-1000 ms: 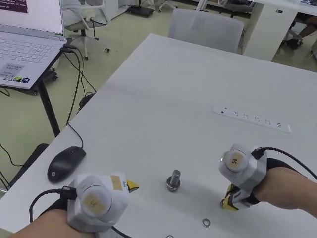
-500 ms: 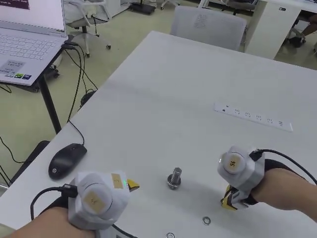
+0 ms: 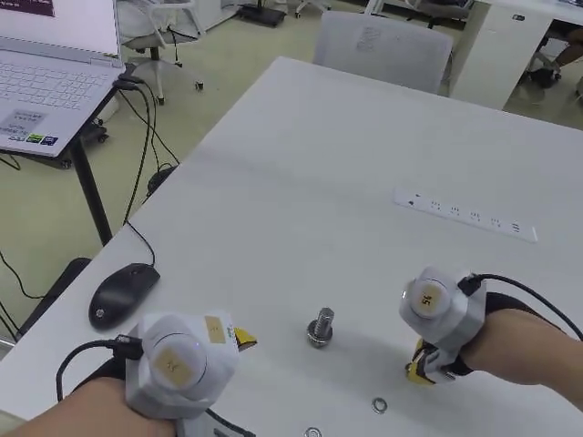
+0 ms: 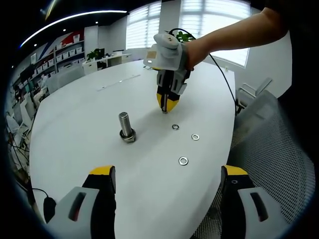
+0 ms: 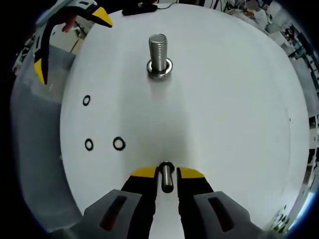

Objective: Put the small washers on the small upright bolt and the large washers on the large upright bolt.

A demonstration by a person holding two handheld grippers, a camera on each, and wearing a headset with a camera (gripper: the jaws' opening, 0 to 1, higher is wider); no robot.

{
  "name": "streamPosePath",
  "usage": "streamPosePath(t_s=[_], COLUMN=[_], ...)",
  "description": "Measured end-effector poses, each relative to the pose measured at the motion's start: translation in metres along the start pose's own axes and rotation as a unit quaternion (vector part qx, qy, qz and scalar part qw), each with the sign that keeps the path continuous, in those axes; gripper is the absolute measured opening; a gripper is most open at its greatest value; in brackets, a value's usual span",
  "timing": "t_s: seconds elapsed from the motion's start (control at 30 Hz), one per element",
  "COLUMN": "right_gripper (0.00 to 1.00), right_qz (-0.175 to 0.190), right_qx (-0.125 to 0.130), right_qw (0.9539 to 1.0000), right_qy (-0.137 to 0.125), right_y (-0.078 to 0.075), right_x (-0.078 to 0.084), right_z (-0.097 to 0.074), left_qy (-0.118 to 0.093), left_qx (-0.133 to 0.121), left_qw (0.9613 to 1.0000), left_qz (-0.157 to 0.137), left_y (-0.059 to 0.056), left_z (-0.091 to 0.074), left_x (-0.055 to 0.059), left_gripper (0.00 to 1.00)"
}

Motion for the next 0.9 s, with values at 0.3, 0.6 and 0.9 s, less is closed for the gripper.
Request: streamPosePath(t_s=[0.3,0.6,0.9], right_gripper=[0.28,0.29,0.29], right_qz=[0.003,-0.005,-0.031], right_qx=[-0.008,-0.013,-0.018], right_qw=[0.9999,0.9997,0.9986], right_qy=[-0.009,-0.022,-0.039], right_y=[-0.003,-0.002,0.009], right_x=[0.0,-0.006,-0.024], right_z=[-0.004,-0.014,-0.022], left_qy=[-0.002,-0.002,-0.002], left_qx=[0.001,0.001,0.0], left_qw=[1.0,1.0,1.0], left_qz=[0.002,0.003,0.007], left_y=[0.001,0.0,0.002], left_z=[0.0,-0.002,-0.005], left_x=[-0.001,-0.002,-0.005], left_gripper=[0.86,0.86,0.86])
Point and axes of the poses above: the centre of the closed fingertips' face, and the gripper's own axes: z roughly forward along the fingers, y roughly to its left, x roughly out of its underside, the point moved 10 cm from there along -z, roughly backward along the fingers, and after that the axes turned 1 degree about z, right-handed, at the moved point
